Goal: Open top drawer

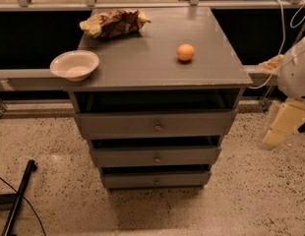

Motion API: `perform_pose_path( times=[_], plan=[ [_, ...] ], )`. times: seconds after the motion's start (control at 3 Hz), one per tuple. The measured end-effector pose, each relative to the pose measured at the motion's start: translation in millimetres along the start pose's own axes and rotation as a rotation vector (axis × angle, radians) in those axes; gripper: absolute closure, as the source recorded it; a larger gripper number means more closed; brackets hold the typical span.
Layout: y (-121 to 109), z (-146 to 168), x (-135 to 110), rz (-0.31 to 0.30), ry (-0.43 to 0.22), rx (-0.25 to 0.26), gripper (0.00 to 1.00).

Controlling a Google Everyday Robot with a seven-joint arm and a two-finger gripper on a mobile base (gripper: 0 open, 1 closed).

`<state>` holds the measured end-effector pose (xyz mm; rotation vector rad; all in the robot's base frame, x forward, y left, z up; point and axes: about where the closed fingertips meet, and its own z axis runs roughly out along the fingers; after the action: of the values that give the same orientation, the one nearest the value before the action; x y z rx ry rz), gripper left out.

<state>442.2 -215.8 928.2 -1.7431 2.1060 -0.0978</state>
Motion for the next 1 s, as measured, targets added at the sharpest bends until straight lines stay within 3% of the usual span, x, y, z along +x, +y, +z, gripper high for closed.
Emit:
perform_pose_path(
  times=[0.33, 0.67, 1.0],
  plan=[
    [0, 0, -1, -0.002, -0.001, 0.001, 0.00],
    [-6, 22, -23, -0.028, -0.082, 0.006, 0.00],
    [-1, 74, -95, -0.134, -0.173, -0.018, 0.00]
  ],
)
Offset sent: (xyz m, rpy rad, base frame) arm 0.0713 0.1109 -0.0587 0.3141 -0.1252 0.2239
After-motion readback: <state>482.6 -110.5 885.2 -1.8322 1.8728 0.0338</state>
